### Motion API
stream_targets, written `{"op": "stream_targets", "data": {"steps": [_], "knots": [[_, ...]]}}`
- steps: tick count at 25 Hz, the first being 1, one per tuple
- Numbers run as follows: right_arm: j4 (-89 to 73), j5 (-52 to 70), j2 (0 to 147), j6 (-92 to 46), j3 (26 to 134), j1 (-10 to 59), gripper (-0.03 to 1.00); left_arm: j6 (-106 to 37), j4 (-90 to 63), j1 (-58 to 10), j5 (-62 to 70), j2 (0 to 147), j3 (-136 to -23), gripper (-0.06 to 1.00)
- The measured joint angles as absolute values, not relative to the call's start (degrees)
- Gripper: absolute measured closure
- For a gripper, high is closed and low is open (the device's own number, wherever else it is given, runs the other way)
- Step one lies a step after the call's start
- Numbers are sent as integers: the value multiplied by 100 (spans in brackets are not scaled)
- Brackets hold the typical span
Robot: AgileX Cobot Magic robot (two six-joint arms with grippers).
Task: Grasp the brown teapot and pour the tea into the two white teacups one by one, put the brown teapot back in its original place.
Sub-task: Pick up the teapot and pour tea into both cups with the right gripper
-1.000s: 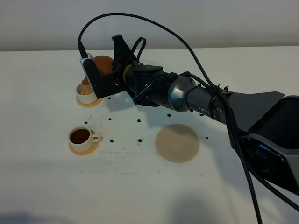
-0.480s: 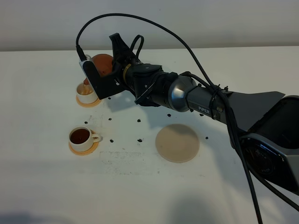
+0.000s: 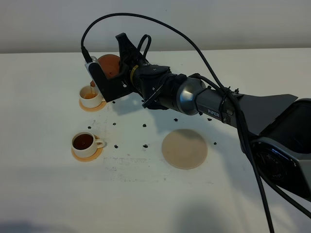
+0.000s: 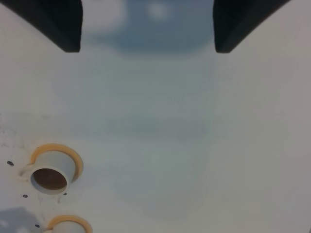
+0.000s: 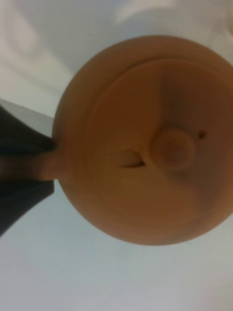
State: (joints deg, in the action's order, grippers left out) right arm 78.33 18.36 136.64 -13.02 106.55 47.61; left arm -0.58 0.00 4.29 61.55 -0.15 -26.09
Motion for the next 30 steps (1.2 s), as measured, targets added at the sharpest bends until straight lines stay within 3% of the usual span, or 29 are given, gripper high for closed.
{"op": "stream_targets", "data": {"steps": [30], "knots": [[8214,2004,13664,-1214,10655,4761,87,-58,0,429,6155,-15,-2609,40]]}}
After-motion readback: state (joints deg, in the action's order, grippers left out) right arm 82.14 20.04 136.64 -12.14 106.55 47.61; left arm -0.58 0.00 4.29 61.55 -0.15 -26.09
